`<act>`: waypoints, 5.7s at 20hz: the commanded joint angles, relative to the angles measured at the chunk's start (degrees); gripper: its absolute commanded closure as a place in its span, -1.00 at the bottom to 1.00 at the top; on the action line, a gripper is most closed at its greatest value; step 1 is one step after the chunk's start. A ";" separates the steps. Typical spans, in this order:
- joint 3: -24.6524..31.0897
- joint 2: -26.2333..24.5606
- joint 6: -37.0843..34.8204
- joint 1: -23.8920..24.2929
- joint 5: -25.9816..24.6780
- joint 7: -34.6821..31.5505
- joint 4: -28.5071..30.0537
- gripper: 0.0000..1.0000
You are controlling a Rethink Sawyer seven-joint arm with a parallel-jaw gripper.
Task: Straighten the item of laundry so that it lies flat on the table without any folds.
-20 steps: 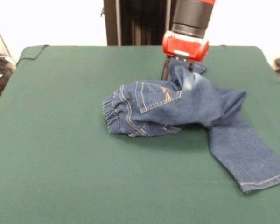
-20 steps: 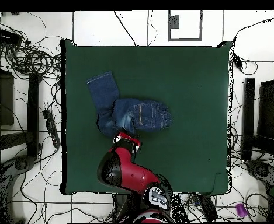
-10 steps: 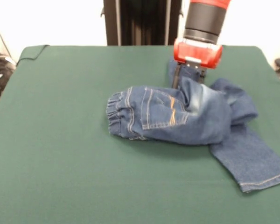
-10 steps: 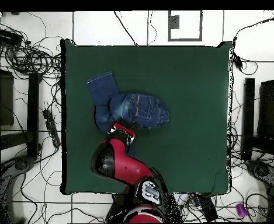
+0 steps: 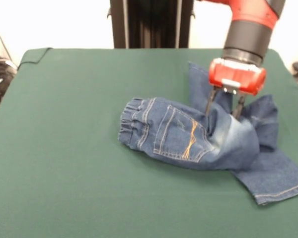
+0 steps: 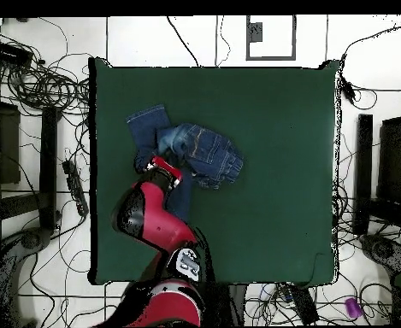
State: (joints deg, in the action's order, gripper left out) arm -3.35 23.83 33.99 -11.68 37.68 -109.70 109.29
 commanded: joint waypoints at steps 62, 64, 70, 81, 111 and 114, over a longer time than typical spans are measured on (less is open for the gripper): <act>13.72 12.29 -27.66 26.79 -37.02 -10.02 5.04 -1.00; 13.34 12.40 -27.50 26.68 -36.82 -10.07 4.87 -1.00; 11.89 13.03 -30.78 26.65 -35.97 -8.67 3.11 -1.00; 10.40 6.16 -35.04 27.55 -38.58 -3.63 -1.88 -1.00; 2.21 14.70 -20.54 9.82 -5.30 -29.39 20.16 -1.00; -2.81 15.59 -28.37 2.81 5.43 -27.98 17.31 -1.00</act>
State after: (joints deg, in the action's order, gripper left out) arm -3.22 34.35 19.67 0.38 23.84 -118.03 125.82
